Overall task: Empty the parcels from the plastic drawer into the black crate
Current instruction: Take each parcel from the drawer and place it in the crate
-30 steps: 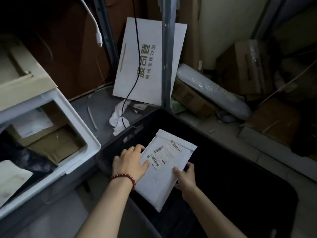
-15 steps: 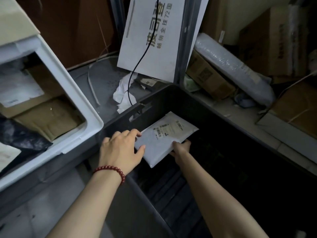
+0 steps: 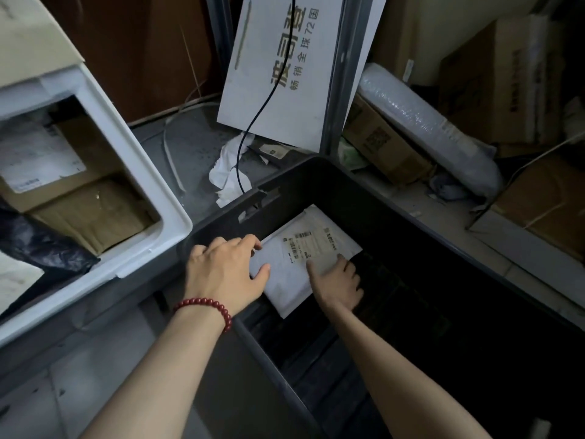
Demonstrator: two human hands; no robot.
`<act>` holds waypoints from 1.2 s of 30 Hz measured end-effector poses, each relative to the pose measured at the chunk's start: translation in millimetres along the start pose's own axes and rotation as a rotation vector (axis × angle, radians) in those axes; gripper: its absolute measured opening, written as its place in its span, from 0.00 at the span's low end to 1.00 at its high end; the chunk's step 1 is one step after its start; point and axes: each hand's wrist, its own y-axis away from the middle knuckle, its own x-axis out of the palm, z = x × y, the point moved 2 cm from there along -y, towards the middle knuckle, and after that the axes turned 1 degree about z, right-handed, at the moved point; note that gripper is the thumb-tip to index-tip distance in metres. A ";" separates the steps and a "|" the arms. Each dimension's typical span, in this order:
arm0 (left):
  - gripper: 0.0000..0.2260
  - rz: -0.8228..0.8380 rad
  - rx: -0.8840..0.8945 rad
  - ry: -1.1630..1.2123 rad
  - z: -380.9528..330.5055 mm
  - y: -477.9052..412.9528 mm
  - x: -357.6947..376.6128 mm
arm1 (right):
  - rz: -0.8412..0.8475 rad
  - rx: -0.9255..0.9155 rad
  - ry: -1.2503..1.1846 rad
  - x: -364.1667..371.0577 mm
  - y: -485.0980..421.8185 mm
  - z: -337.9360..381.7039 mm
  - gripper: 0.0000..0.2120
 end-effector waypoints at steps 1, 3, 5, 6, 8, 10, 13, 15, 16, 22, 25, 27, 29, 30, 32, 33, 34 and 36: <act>0.16 0.009 0.006 -0.019 1.8 3.0 -0.5 | -0.014 -0.100 0.080 -2.7 5.3 -1.2 0.38; 0.17 0.030 -0.009 -0.037 7.7 8.4 -3.2 | -0.004 -0.260 0.207 -9.0 16.0 -4.3 0.36; 0.19 0.048 -0.045 -0.034 15.0 14.1 -9.8 | 0.004 -0.405 0.318 -17.2 30.2 -4.4 0.34; 0.19 0.051 -0.066 -0.024 18.0 17.6 -14.2 | -0.004 -0.476 0.359 -22.1 39.0 -2.1 0.33; 0.19 0.045 -0.118 0.038 21.9 25.7 -25.4 | -0.024 -0.595 0.393 -32.3 58.2 7.4 0.31; 0.19 0.026 -0.182 0.162 23.9 35.4 -39.8 | -0.041 -0.680 0.379 -43.7 78.2 22.9 0.30; 0.17 -0.029 -0.235 0.188 32.3 52.6 -69.0 | -0.087 -0.793 0.329 -66.8 107.0 53.6 0.29; 0.17 -0.075 -0.247 0.112 45.6 68.8 -91.6 | -0.118 -0.852 0.309 -83.1 127.3 74.3 0.29; 0.16 -0.096 -0.262 0.074 54.3 78.5 -103.2 | -0.126 -0.877 0.302 -90.5 138.3 84.1 0.29; 0.16 -0.127 -0.441 -0.020 118.9 144.8 -151.1 | -0.080 -0.990 0.258 -106.5 208.1 128.7 0.28; 0.16 -0.145 -0.550 0.027 147.9 181.7 -157.1 | -0.021 -1.013 0.248 -99.4 241.0 151.8 0.29; 0.17 -0.148 -0.622 0.028 162.8 203.2 -154.8 | 0.028 -1.015 0.254 -90.3 260.7 168.5 0.32; 0.19 -0.153 -0.678 0.023 173.5 220.3 -146.3 | 0.089 -0.997 0.272 -79.1 276.7 186.3 0.35; 0.19 -0.156 -0.700 0.021 177.7 226.6 -140.2 | 0.123 -0.975 0.282 -73.8 282.9 196.0 0.37; 0.21 -0.155 -0.744 0.036 186.3 235.2 -128.2 | 0.179 -0.927 0.291 -64.0 291.4 214.9 0.41; 0.21 -0.160 -0.775 0.065 192.3 237.3 -123.1 | 0.192 -0.918 0.286 -58.4 294.3 223.6 0.41; 0.22 -0.171 -0.804 0.096 196.9 237.4 -119.7 | 0.189 -0.919 0.274 -53.6 295.2 228.5 0.41; 0.23 -0.205 -0.828 0.111 205.8 232.2 -115.4 | 0.156 -0.934 0.252 -41.5 293.4 230.9 0.40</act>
